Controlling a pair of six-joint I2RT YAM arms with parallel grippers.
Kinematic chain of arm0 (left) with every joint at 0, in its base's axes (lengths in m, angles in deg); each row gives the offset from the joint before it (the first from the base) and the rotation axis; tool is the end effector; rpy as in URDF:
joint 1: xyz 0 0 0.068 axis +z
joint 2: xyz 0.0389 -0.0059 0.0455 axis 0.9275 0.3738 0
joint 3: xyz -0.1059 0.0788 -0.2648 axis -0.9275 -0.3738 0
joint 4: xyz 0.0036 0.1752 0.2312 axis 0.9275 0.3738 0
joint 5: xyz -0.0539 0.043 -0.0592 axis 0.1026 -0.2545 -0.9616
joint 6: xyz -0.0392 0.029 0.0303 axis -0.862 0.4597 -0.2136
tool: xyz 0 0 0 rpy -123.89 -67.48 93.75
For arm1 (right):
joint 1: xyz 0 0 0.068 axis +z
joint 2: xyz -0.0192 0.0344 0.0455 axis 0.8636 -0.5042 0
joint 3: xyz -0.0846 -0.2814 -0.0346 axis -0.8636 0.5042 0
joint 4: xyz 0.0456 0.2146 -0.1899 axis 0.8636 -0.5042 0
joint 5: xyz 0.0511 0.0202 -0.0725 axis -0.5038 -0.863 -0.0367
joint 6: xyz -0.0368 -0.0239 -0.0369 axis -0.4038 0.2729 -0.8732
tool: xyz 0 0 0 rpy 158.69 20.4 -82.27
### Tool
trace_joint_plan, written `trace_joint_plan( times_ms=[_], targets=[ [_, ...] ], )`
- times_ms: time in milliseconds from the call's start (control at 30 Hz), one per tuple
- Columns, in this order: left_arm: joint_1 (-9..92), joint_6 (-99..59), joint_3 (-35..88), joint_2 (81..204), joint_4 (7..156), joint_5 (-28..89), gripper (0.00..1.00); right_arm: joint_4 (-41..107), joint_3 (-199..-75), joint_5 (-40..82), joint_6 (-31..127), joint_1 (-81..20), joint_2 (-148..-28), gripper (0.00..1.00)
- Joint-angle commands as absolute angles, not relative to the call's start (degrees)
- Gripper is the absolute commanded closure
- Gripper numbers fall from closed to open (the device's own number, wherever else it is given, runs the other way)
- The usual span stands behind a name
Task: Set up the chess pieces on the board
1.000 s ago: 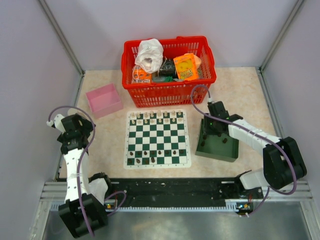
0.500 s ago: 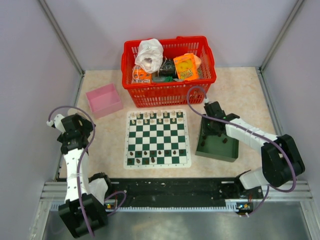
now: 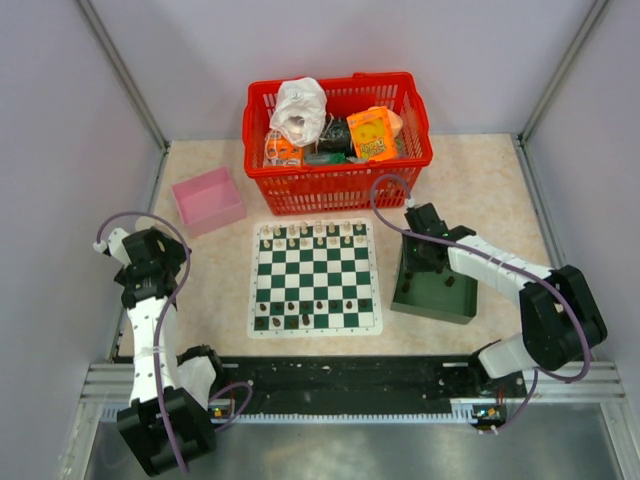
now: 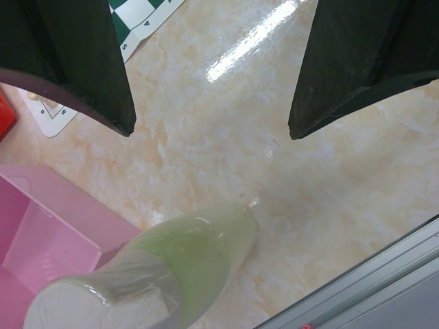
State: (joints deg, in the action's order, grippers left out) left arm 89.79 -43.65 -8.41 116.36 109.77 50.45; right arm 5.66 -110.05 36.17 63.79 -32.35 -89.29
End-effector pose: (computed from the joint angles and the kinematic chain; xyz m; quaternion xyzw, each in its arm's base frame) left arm 0.1860 0.0829 0.2615 -0.4632 0.7689 0.0411 0.4389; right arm 0.2674 0.1328 0.1946 -0.0264 0.9671 0.0494 0.2482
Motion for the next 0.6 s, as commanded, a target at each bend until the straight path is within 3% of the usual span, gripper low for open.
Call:
trace_joint_plan(
  times_ms=[0, 200, 300, 567],
  targets=[
    [90.20, -43.64, -8.11, 116.70, 106.80, 50.83, 0.01, 5.57, -112.60, 37.18, 63.13, -31.60, -89.69, 0.71],
    [90.20, -43.56, -8.11, 116.70, 106.89, 50.83, 0.01, 4.61, -113.13, 37.53, 62.96, -31.51, -89.51, 0.75],
    [90.20, -43.56, -8.29, 116.70, 106.89, 50.92, 0.01, 3.82, -113.74, 38.23, 62.43, -30.99, -88.38, 0.85],
    [90.20, -43.56, -8.55, 116.70, 106.80, 50.74, 0.01, -1.89, -117.78, 43.85, 61.90, -28.09, -81.70, 0.85]
  ],
)
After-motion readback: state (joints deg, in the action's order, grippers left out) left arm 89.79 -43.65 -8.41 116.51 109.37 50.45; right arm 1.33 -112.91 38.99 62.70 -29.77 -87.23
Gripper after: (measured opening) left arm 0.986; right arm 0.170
